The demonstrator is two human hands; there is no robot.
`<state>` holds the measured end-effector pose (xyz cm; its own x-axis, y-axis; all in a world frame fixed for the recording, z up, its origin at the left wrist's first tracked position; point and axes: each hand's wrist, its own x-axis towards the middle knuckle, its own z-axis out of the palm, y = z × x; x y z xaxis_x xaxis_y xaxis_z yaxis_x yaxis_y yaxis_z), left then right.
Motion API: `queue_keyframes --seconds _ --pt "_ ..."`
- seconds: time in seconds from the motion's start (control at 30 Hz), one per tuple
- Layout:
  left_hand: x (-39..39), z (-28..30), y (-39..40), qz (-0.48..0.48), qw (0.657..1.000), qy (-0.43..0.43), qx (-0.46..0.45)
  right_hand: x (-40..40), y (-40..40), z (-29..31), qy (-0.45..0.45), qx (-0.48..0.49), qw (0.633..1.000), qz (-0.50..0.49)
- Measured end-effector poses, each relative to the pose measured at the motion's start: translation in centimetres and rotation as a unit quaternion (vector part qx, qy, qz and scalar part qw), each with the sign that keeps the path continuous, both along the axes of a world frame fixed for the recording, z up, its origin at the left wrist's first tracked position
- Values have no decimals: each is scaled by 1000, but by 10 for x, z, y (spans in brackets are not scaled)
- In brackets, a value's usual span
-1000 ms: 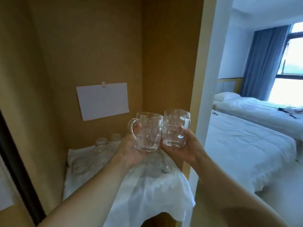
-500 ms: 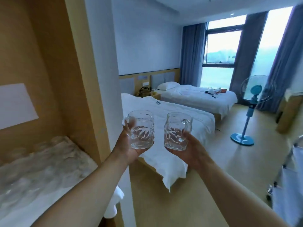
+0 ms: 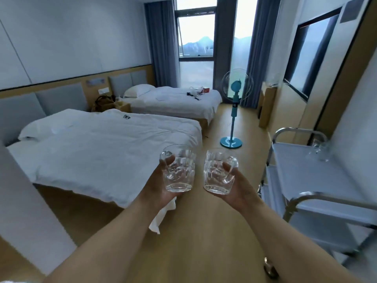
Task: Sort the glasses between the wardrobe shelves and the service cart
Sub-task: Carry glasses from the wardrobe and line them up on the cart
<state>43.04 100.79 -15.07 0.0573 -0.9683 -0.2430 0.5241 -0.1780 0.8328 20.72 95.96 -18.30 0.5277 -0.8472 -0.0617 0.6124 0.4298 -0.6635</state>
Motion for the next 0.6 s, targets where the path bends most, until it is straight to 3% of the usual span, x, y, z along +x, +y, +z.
queue_keyframes --seconds 0.17,0.27,0.4,0.5,0.6 --pt "-29 -17 -98 -188 980 43 -48 -35 -60 -14 24 9 995 -101" --pt "-47 -32 -170 -175 984 32 -11 -53 -101 -18 19 50 985 -161" --pt "-69 -32 -246 -317 946 71 -9 -71 -151 -12 21 49 978 -201" --pt "-83 -33 -294 -372 925 72 -1 -80 -182 -10 85 17 968 -235" --pt "-101 -35 -335 -394 917 61 3 -93 -206 -13 89 15 959 -267"
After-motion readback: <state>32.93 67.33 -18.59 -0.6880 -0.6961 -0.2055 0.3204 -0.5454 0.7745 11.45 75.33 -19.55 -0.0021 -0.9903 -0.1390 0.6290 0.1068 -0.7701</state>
